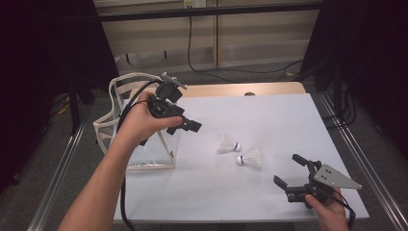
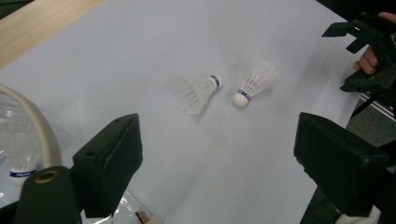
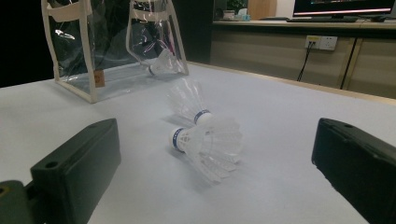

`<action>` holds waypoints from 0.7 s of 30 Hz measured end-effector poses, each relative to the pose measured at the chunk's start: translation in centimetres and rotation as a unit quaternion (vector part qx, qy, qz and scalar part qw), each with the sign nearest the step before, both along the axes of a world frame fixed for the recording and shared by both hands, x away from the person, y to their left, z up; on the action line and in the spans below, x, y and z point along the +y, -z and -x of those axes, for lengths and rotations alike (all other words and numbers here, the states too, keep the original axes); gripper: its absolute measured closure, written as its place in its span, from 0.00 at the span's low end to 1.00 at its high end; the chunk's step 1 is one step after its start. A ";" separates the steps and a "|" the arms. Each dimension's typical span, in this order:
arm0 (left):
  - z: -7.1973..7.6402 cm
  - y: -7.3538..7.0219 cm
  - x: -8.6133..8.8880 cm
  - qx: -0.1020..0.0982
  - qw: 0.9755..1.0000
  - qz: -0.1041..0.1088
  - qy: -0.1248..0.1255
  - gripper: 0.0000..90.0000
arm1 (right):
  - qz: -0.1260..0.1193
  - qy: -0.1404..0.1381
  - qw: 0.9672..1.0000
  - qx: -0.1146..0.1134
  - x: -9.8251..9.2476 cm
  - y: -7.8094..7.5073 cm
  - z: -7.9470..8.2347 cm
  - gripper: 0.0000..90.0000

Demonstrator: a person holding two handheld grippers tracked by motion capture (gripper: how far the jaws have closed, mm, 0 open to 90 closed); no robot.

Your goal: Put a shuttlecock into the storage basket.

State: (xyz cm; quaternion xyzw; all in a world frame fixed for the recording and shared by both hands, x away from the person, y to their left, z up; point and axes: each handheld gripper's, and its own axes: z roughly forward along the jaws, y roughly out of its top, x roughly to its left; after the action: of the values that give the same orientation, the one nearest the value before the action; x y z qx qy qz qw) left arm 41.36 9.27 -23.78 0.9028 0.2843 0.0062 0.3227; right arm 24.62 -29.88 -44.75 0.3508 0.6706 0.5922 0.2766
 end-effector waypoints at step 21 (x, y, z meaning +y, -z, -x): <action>0.6 3.0 -1.5 0.012 0.999 0.000 0.030 0.16 | -0.001 0.000 1.000 -0.002 0.0 0.0 0.0 0.01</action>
State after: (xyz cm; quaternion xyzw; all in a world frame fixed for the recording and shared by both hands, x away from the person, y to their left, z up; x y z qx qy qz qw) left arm 40.77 7.77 -26.77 0.9108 0.2607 -0.0140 0.3198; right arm 24.61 -29.91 -44.74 0.3498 0.6699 0.5933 0.2772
